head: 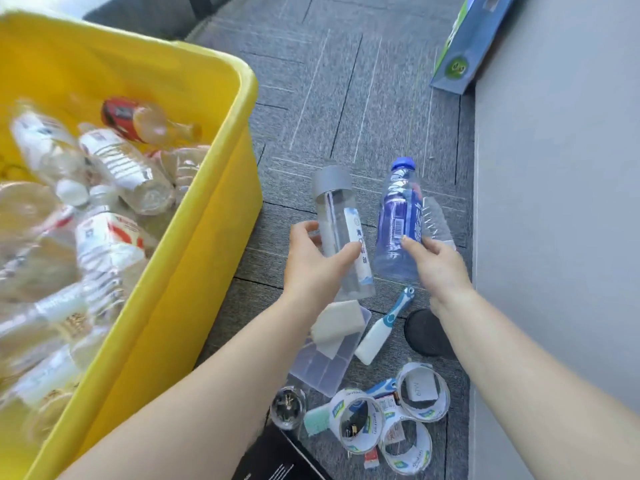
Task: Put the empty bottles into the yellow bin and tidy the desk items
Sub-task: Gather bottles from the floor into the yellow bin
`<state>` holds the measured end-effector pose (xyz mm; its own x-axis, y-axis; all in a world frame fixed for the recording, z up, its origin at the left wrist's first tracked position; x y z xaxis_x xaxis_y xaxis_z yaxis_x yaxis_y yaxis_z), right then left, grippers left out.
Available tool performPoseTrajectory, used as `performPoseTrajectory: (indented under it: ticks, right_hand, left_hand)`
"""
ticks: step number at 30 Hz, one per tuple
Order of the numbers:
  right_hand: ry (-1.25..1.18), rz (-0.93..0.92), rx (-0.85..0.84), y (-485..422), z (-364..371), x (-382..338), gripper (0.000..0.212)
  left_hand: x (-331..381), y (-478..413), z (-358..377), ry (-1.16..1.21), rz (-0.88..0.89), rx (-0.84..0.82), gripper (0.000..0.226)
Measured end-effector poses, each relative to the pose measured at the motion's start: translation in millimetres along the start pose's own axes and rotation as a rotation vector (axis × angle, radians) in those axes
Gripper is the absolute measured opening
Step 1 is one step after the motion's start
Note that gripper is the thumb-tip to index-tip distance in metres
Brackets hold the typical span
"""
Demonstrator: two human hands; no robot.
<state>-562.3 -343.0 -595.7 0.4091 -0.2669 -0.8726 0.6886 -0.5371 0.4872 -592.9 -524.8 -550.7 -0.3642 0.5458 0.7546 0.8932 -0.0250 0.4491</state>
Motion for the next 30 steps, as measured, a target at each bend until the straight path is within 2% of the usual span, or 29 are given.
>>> performPoseTrajectory:
  ticks: [4, 8, 13, 16, 17, 19, 23, 30]
  right_hand:
    - [-0.136, -0.011, -0.043, 47.7, 29.0, -45.9, 0.034]
    - [-0.271, -0.055, -0.159, 99.7, 75.2, -91.7, 0.032]
    - [-0.281, -0.100, -0.467, 159.6, 150.9, -134.6, 0.029]
    - [-0.121, -0.093, -0.582, 185.1, 192.9, -139.2, 0.065]
    - [-0.059, -0.080, -0.606, 190.2, 202.1, -134.8, 0.070]
    - [0.019, -0.065, -0.591, 194.7, 209.8, -119.8, 0.059]
    - [0.114, -0.025, -0.510, 191.6, 191.0, -82.3, 0.049]
    - [0.214, 0.027, -0.329, 174.2, 114.1, -44.0, 0.036]
  left_hand:
    - [35.9, 40.4, -68.9, 0.022, 0.102, 0.086, 0.058]
    - [49.3, 81.3, -156.2, 0.030, 0.177, 0.227, 0.053]
    - [27.7, 102.7, -273.9, -0.037, 0.103, 0.447, 0.057]
    - [1.9, 95.1, -318.6, -0.288, -0.037, 0.428, 0.079]
    - [-6.6, 93.7, -325.4, -0.373, -0.075, 0.415, 0.082]
    - [-21.1, 94.6, -328.4, -0.449, -0.108, 0.412, 0.076]
    - [-35.5, 107.8, -309.3, -0.395, -0.037, 0.384, 0.065]
    - [-21.2, 129.3, -252.0, -0.297, 0.148, 0.322, 0.040]
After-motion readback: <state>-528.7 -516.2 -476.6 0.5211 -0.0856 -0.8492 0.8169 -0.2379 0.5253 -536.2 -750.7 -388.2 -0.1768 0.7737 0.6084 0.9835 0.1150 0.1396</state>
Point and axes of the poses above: each hand's wrist, its own y-axis away from the middle knuckle, its own z-axis out of the palm, x = y × z, the point moved 2 cm from there along -y, towards the middle knuckle, and after that the axes turned 15 degrees about -y, right-handed, at the moved point
